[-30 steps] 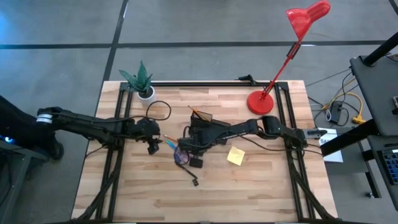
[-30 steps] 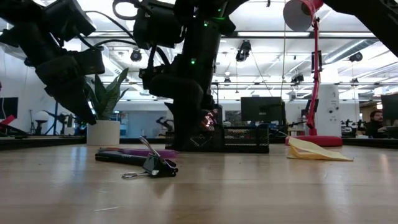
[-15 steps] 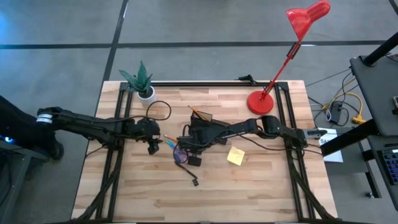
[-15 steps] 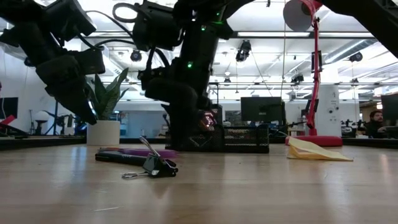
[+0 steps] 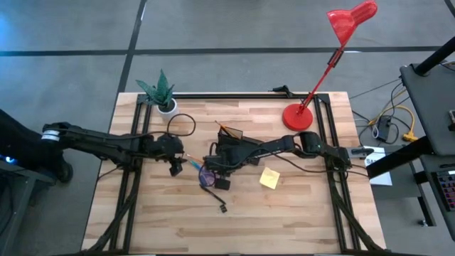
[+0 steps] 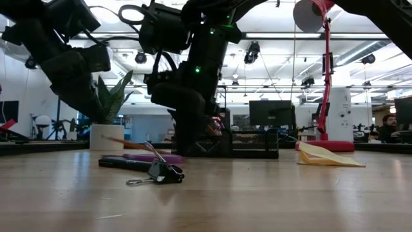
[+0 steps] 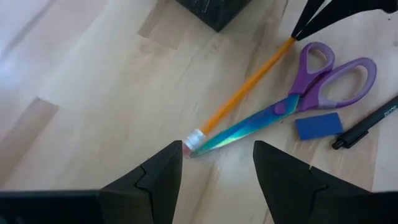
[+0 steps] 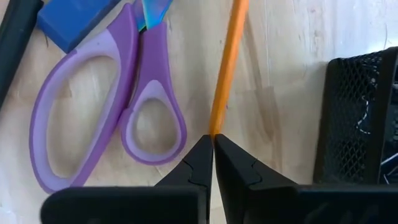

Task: Pick and place office supplies into organizer
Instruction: Put the orange pencil into the desk organizer

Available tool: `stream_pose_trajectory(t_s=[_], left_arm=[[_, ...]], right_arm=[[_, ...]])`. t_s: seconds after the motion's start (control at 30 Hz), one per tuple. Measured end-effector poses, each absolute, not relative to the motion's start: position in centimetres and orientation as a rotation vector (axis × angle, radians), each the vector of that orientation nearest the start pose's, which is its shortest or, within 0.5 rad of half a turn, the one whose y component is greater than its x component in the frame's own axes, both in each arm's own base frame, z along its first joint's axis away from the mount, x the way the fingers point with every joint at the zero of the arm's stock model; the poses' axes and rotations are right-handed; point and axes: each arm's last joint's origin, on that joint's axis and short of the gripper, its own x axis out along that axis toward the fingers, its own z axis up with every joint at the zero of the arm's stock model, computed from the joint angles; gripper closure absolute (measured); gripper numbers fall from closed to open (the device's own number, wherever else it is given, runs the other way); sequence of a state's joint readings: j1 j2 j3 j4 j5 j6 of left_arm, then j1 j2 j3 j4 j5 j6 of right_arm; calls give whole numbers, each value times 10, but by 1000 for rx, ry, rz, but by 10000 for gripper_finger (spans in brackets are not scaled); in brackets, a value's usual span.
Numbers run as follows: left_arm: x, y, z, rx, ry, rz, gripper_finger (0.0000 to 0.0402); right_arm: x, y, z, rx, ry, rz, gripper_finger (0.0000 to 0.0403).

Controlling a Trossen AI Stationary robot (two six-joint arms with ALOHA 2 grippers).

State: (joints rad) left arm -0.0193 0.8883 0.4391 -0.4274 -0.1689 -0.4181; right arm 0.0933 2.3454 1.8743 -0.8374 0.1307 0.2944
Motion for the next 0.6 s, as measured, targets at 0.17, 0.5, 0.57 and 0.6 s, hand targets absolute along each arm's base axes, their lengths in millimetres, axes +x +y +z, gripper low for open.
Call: stream_pose_trajectory(t_s=[0.17,0.5,0.57,0.6], left_arm=[[161,3,181,-213,847,317,219],[163,10,171,-34,896,259,219],[166,12,167,-22,907,256,219],[168,13,165,-20,916,251,219]], right_arm=[[474,41,140,108,1269,-221,394],[476,41,140,109,1254,-218,394],[476,41,140,110,1250,-218,394],[476,41,140,110,1248,-218,394]])
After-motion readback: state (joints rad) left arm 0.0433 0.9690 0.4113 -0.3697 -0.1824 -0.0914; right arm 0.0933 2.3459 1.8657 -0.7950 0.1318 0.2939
